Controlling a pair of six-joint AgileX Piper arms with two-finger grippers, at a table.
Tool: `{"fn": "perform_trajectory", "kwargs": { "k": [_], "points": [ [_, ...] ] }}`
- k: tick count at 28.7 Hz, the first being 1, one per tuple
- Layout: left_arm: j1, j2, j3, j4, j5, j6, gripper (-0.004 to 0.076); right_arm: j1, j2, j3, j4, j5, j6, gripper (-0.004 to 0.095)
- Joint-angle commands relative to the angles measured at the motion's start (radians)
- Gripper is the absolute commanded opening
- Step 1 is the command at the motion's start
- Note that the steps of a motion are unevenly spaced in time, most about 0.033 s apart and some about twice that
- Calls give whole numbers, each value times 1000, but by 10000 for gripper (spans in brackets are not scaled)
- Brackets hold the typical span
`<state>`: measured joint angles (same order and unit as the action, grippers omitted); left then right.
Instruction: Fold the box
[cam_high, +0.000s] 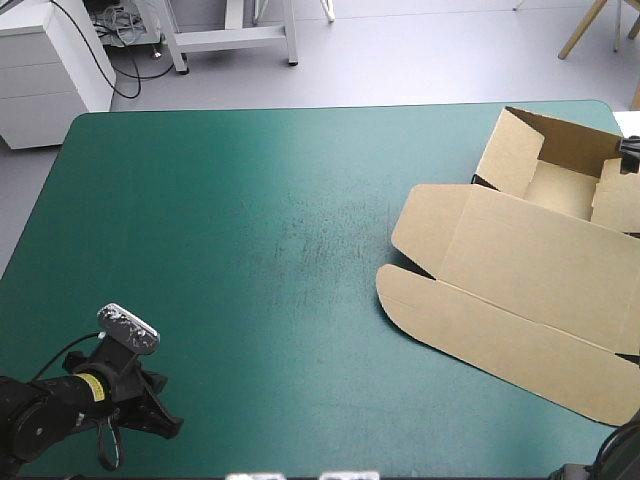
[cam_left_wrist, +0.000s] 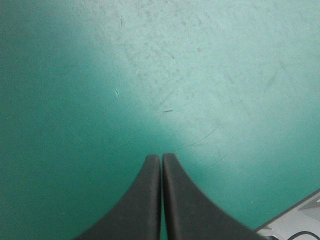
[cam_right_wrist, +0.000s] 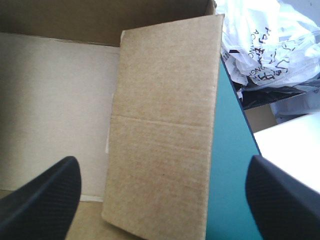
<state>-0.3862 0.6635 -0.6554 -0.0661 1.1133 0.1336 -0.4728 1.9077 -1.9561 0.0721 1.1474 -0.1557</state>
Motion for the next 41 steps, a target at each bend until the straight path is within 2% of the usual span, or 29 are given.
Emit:
{"fn": "perform_trajectory", "kwargs": {
  "k": [1,3,4,5,10,13,19,22,27,34,41],
  "points": [
    [-7,0,-24,-9,-33,-6,-10,-4,-127,-29,85,8,-43,420],
    [-7,0,-24,-12,-28,-6,-10,-4,-155,-29,132,23,-52,213],
    [-7,0,-24,-12,-20,-6,-10,-4,-169,-29,152,35,-60,61],
    [-7,0,-24,-12,-7,-6,-10,-4,-188,-29,164,47,-68,-9],
    [-7,0,-24,-12,30,-6,-10,27,-264,-29,179,55,-72,-3],
    [-7,0,-24,-12,-18,4,-10,94,-320,-29,179,55,-84,-3],
    [-7,-21,-24,-3,-92,57,-10,337,-455,26,172,55,-114,-3],
    [-7,-49,-24,-5,-96,101,-10,465,-551,137,161,53,-135,-3],
    [-7,-145,-24,-5,-90,109,-10,587,-749,387,141,-23,-138,-3],
    [-7,-313,-9,-9,-50,109,-10,615,-1071,799,168,-136,-156,-4],
    [-7,-409,57,-9,-55,109,-10,615,-1370,1113,193,-146,-156,-4]
  ]
}}
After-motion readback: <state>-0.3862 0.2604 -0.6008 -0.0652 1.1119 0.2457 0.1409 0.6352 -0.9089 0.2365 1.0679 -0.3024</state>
